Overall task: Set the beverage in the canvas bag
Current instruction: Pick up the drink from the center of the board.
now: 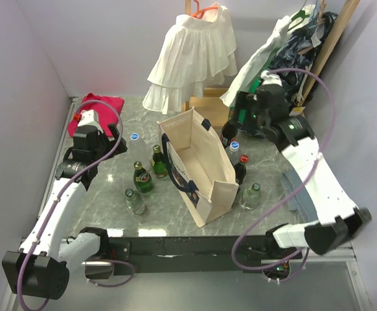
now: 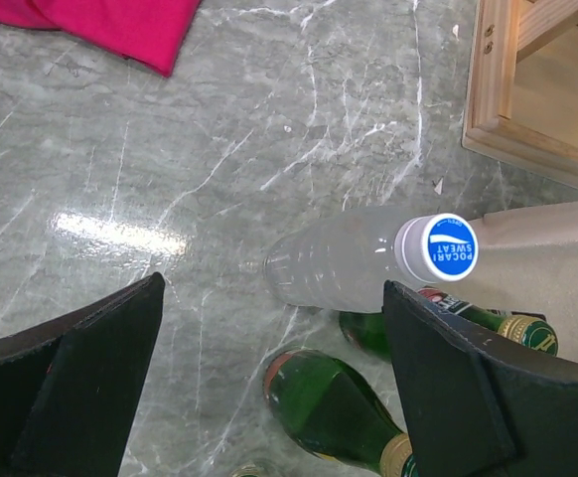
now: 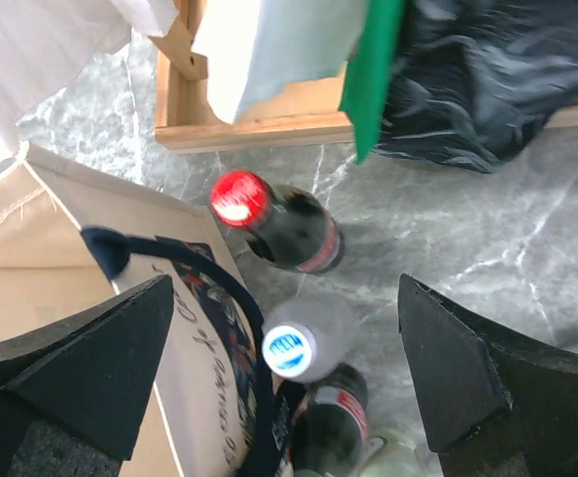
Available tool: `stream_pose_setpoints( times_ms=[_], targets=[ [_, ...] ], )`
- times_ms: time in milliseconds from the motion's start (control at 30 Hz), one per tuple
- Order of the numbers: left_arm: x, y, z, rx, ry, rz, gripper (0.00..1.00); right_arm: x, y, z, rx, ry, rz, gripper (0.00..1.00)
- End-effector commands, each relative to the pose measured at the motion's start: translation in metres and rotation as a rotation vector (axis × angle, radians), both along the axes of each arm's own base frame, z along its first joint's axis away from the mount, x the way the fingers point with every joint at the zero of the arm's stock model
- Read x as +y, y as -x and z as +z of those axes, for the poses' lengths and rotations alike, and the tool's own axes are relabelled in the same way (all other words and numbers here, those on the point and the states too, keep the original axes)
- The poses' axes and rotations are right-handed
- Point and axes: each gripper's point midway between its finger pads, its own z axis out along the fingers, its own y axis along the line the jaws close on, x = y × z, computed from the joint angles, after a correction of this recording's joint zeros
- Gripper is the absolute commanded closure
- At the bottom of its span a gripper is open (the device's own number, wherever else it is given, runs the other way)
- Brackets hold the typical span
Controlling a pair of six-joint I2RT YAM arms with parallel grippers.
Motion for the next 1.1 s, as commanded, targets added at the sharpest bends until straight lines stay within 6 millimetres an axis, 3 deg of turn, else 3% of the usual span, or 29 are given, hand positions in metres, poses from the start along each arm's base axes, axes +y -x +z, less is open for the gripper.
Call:
stream_pose_setpoints(
  times_ms=[0,133,200,233,700,1067],
  targets=[
    [-0.001,-0.006,0.021,-0.063,-0.006,-0.013,0.04,0.004,-0.011,0.01,-0.004,0.041,-0.026,0.01],
    [0.001,-0.006,0.022,-0.064,-0.017,-0.005,0.04,0.018,-0.022,0.024,-0.034,0.008,0.006,0.05],
    [0.002,-0.005,0.021,-0.059,-0.02,-0.001,0.04,0.021,-0.027,0.017,-0.004,0.034,0.0,0.07],
    [0.002,-0.005,0.02,-0.058,-0.021,0.001,0.04,0.021,-0.029,0.023,-0.013,0.035,-0.005,0.07],
    [0.001,-0.009,0.012,-0.039,-0.022,-0.002,0.04,0.027,-0.04,-0.002,0.061,0.07,-0.031,0.1],
    [0.002,-0.007,0.01,-0.038,-0.022,-0.002,0.04,0.029,-0.045,-0.02,0.099,0.08,-0.042,0.19]
  ],
)
